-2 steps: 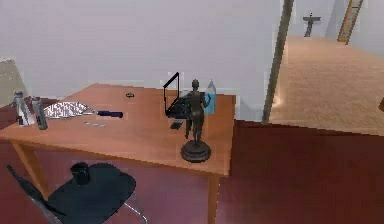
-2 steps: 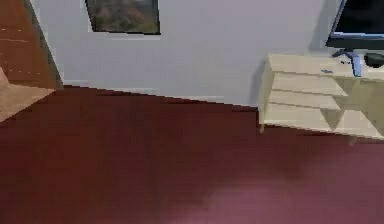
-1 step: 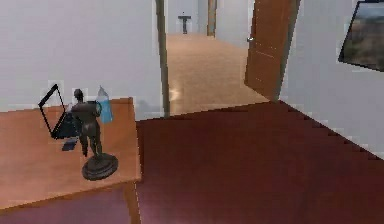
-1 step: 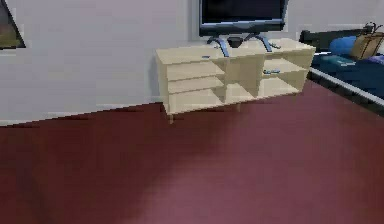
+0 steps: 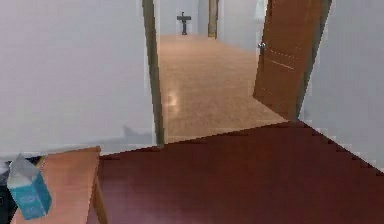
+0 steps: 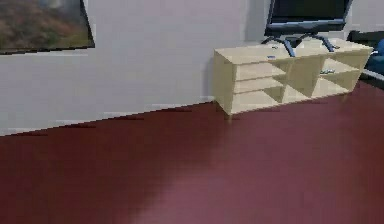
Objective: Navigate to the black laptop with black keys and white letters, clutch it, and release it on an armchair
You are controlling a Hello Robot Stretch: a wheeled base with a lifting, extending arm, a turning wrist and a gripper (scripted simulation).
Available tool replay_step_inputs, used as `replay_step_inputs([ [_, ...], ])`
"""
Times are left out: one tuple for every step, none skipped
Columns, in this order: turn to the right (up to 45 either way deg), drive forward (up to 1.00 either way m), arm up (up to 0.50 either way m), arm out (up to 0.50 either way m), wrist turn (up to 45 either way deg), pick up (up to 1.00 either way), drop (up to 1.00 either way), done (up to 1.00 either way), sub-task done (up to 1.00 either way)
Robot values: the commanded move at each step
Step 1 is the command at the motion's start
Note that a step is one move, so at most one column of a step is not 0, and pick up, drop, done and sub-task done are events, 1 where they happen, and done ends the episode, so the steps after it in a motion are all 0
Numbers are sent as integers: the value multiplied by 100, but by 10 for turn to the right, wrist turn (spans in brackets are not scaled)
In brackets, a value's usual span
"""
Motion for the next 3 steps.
replay_step_inputs([
  [-120,0,0,0,0,0,0,0,0],
  [0,45,0,0,0,0,0,0,0],
  [-450,0,0,0,0,0,0,0,0],
])
